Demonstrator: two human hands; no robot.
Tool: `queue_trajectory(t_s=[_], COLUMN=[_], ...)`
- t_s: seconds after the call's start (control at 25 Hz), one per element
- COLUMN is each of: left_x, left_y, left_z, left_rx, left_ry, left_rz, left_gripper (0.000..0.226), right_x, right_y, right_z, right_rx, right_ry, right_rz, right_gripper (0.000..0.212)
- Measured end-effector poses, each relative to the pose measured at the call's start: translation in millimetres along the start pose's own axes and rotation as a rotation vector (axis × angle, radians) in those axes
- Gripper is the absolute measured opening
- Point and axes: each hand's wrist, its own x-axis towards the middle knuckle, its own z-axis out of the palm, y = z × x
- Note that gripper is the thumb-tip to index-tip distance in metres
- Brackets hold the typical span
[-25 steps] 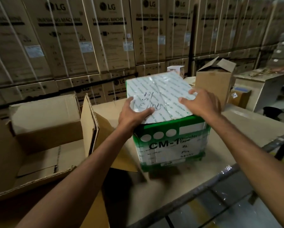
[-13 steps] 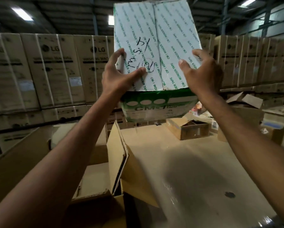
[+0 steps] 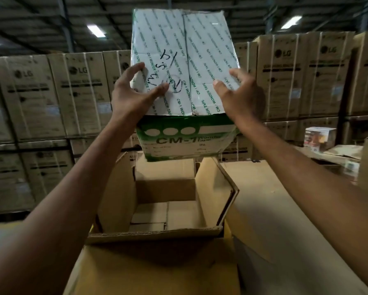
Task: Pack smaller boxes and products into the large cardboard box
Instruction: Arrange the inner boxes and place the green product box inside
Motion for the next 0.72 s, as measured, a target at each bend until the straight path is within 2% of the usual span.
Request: queue_trajectory(t_s=[0.2, 0.32, 0.52, 0.72], left_x=[-12, -21, -48, -63], left_y=[-51, -87, -139, -174], left_z=[-42, -54, -49, -36], left_rx=[0.1, 0.132, 0.163, 0.23], left_ry=[-0.017, -0.087, -0.18, -0.259], left_rz=[-0.167, -0.298, -0.462, -0.596], left_gripper=[0.082, 0.084, 0.084, 0.087], right_x=[-48, -76, -116, -137], right_y=[0, 12, 44, 74], right_z=[54, 80, 106, 123], right_rx=[-0.011, -0.024, -0.122, -0.25], right_ry=[-0.149, -0.223, -0.356, -0.513], right_rz=[0.087, 0.156, 0.285, 0.34], right_gripper=[0.056, 0.057, 0.057, 0.056])
